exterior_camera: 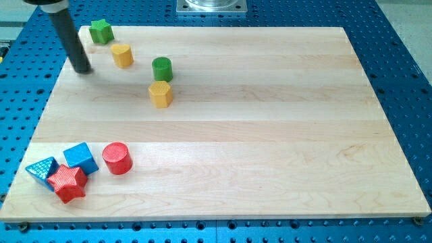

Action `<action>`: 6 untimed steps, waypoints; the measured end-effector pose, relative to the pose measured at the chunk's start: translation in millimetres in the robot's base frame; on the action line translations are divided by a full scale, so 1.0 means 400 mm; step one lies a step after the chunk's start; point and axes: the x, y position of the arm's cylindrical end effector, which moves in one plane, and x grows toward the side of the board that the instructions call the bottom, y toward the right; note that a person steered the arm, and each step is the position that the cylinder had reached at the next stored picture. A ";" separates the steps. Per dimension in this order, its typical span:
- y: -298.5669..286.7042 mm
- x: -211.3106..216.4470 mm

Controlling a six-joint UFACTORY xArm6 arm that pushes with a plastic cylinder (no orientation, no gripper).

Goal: Push the hexagon towards the center of the board

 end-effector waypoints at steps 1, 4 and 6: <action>0.104 -0.027; 0.091 0.035; 0.169 0.187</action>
